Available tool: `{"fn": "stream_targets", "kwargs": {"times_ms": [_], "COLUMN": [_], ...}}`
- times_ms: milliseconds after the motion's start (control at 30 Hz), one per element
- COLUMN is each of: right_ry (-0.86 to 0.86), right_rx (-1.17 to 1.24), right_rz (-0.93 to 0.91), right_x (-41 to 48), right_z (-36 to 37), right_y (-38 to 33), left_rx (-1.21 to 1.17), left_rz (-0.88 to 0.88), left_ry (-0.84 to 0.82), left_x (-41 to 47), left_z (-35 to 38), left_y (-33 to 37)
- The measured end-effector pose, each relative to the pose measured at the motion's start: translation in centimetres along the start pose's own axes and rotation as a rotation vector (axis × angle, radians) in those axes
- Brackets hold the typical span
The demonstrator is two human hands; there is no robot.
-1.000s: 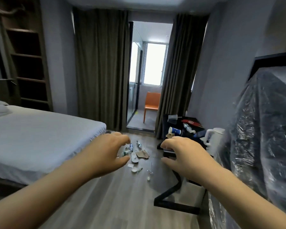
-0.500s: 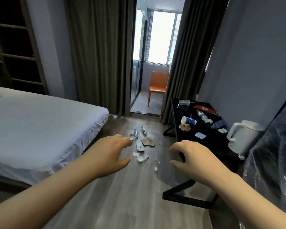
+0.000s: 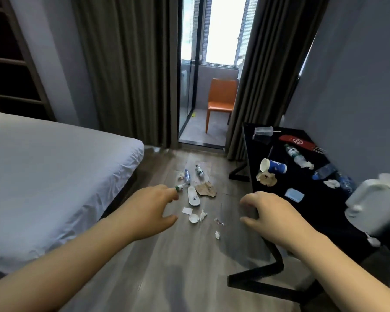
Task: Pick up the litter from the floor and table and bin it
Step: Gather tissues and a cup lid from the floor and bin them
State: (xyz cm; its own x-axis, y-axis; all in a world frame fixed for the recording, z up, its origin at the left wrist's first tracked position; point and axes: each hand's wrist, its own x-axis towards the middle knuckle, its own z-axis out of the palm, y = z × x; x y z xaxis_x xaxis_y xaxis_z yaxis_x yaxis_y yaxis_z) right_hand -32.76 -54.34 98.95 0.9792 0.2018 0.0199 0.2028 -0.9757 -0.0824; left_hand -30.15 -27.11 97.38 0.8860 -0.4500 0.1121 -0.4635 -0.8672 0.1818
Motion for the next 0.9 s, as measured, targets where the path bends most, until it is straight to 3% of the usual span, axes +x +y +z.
{"fn": "stream_targets", "kwargs": {"times_ms": [667,900], "right_ry": [-0.185,-0.273], "right_rx": [0.126,0.209], "right_rz": [0.268,0.366], "right_x": [30.2,37.4], "right_z": [9.7,13.2], "right_y": [5.2,8.0], "left_rx": [-0.068,-0.068], "left_rz": [0.113,0.134], "left_ry": [-0.272,-0.393], "left_x": [30.0,38.5], "left_z": [9.3,12.6], "left_y": [-19.4,-23.1]}}
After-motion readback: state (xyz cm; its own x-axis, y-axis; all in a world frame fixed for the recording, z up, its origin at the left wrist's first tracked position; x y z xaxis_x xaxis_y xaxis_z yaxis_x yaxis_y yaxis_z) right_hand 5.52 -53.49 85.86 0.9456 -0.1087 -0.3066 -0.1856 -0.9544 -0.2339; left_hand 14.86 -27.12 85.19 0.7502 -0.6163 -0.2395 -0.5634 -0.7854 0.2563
